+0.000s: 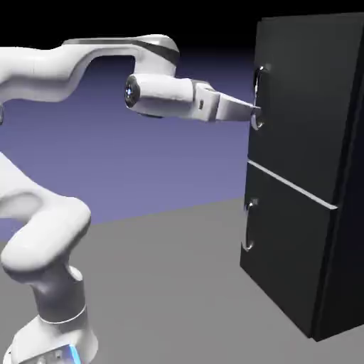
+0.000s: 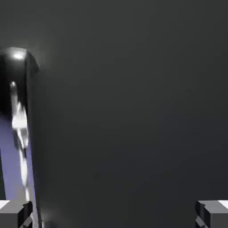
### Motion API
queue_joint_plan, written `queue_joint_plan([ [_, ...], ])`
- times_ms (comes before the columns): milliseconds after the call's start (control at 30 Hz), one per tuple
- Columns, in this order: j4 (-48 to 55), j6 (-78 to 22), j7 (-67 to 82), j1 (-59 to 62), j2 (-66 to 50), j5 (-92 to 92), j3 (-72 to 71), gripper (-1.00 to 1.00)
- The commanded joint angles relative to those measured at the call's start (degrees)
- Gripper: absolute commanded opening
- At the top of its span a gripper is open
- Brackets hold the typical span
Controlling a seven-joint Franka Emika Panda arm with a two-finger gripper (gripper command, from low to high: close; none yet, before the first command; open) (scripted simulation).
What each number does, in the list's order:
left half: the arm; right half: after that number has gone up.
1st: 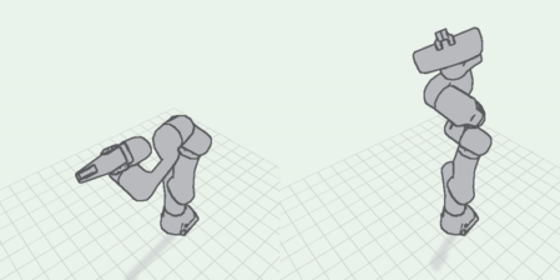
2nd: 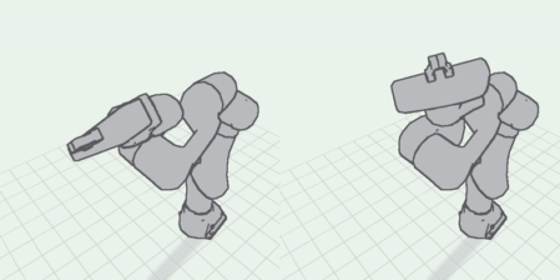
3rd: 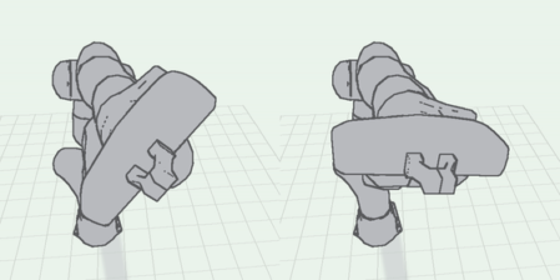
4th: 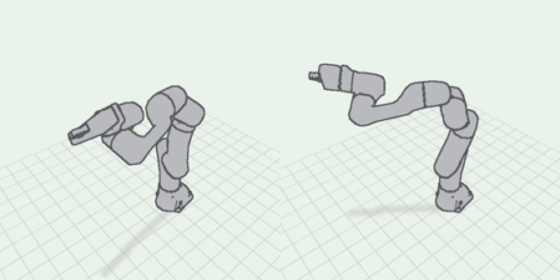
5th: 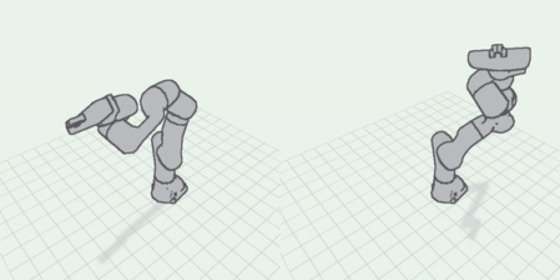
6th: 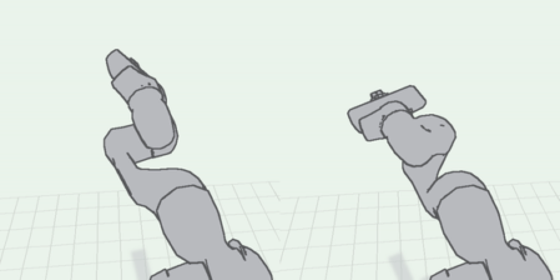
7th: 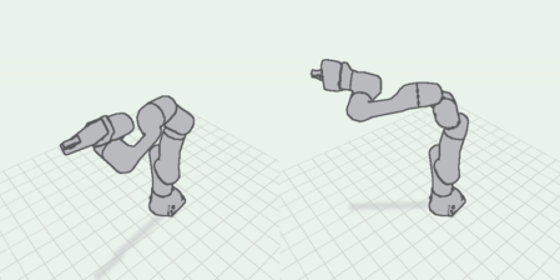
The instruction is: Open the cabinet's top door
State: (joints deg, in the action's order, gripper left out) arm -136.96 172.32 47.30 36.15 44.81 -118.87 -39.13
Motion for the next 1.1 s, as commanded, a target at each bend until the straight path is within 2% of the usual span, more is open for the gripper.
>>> queue_joint_plan([
  [0, 0.5, -0.04, 1.88, 0.77, 0.26, -2.5, -0.82, 0.0],
  [400, 6.55, -0.46, 24.46, 10.04, 3.31, -32.4, -10.67, 0.0],
  [467, 6.72, -0.47, 25.09, 10.3, 3.4, -33.23, -10.94, 0.0],
  [667, 13.99, -2.19, 26.54, 21.0, -1.2, -35.29, -18.31, 0.0],
  [700, 13.99, -2.19, 26.54, 21.0, -1.2, -35.29, -18.31, -1.0],
  [1067, -0.22, -13.08, 21.13, 0.31, 0.42, -19.92, 0.26, -1.0],
])
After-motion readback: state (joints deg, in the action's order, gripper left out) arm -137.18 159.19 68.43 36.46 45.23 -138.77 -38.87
